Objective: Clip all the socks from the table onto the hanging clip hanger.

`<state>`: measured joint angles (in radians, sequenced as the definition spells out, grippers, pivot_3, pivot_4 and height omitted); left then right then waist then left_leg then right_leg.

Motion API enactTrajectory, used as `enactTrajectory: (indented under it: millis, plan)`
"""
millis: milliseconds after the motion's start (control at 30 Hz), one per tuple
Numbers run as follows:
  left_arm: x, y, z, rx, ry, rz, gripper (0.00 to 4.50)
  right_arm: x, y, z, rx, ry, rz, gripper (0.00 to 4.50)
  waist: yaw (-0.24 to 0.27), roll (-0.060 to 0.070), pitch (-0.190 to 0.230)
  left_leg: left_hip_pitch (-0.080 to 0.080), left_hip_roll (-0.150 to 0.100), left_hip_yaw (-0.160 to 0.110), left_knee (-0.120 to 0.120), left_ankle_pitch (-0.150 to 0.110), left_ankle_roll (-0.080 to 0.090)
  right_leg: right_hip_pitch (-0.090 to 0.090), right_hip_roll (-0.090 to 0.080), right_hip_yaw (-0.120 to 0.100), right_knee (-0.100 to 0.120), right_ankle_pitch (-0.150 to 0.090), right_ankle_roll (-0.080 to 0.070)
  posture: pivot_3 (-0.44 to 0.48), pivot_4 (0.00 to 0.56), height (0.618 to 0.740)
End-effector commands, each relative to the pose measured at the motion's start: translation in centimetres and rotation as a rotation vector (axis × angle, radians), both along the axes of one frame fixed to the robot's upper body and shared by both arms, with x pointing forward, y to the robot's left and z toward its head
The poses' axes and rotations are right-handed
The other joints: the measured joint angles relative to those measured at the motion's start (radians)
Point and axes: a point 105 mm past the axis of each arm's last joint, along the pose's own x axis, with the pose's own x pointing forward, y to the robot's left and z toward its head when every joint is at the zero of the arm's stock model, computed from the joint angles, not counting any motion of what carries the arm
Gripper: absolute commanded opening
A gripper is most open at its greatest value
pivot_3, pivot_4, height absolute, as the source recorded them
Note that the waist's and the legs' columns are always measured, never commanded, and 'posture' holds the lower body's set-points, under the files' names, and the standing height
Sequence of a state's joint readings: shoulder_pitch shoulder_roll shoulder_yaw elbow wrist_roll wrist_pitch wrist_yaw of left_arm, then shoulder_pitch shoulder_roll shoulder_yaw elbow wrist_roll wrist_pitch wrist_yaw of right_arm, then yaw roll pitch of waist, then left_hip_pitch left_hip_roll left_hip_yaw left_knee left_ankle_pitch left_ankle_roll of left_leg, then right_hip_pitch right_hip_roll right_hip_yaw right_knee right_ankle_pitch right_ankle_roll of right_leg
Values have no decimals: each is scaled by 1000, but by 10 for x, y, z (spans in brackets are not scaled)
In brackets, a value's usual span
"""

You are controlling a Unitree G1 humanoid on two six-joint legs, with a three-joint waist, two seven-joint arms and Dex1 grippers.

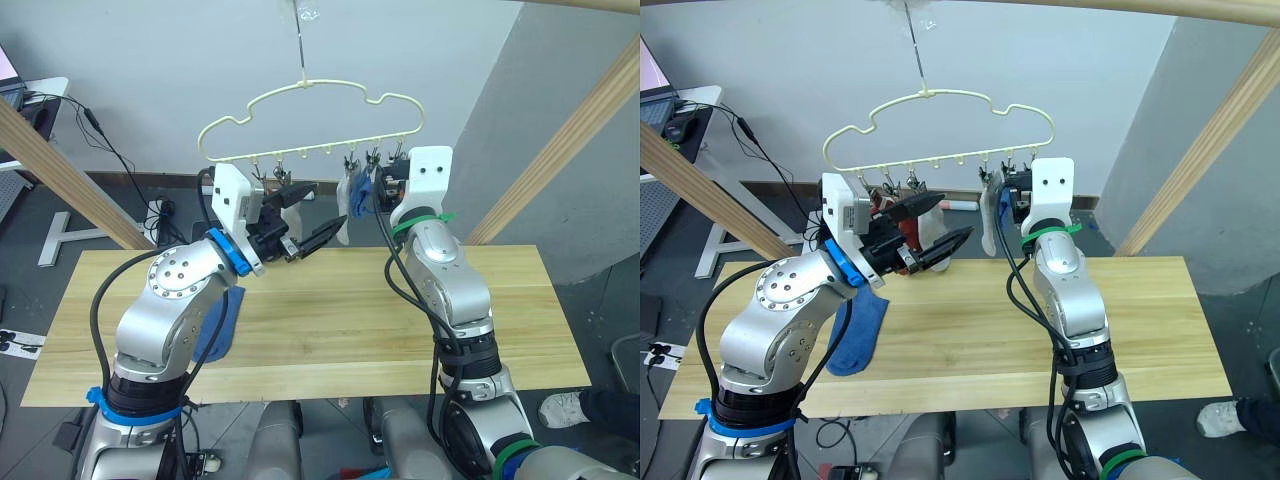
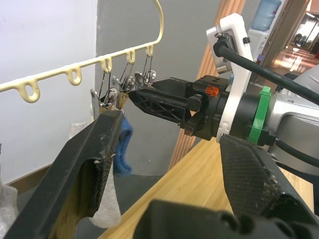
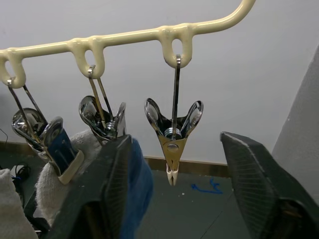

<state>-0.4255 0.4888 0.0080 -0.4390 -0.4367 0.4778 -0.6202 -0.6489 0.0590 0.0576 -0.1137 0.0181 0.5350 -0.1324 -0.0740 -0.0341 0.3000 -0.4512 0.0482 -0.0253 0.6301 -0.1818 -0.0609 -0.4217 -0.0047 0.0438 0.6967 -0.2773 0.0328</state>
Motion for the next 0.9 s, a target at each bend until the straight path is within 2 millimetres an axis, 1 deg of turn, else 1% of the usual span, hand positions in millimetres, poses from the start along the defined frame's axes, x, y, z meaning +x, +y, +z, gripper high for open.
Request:
enactTrajectory:
  millis: [33, 233, 267, 333, 400, 900]
  plan:
    - [-7, -4, 14, -7, -70, -17, 3526, -7, 1, 23, 21, -89, 3, 2954, 0, 0, 0, 0, 0, 0, 0, 0, 0, 0, 0, 0, 0, 0, 0, -59, 263, 740]
    - [-7, -4, 13, -8, -71, -16, 3526, -8, 3, 29, 34, -114, 1, 2954, 0, 0, 0, 0, 0, 0, 0, 0, 0, 0, 0, 0, 0, 0, 0, -59, 264, 740]
    - [-7, -4, 13, -8, -71, -16, 3526, -8, 3, 29, 36, -115, 1, 2591, 0, 0, 0, 0, 0, 0, 0, 0, 0, 0, 0, 0, 0, 0, 0, -56, 264, 740]
    - [-7, -4, 13, -8, -71, -16, 3526, -7, 3, 30, 38, -116, 0, 2057, 0, 0, 0, 0, 0, 0, 0, 0, 0, 0, 0, 0, 0, 0, 0, -56, 264, 740]
    - [-7, -4, 13, -8, -71, -15, 3526, -6, 4, 30, 37, -118, 0, 1374, 0, 0, 0, 0, 0, 0, 0, 0, 0, 0, 0, 0, 0, 0, 0, -56, 264, 740]
    - [-8, -4, 12, -6, -71, -15, 3526, -7, 7, 34, 22, -136, 4, 1374, 0, 0, 0, 0, 0, 0, 0, 0, 0, 0, 0, 0, 0, 0, 0, -54, 263, 740]
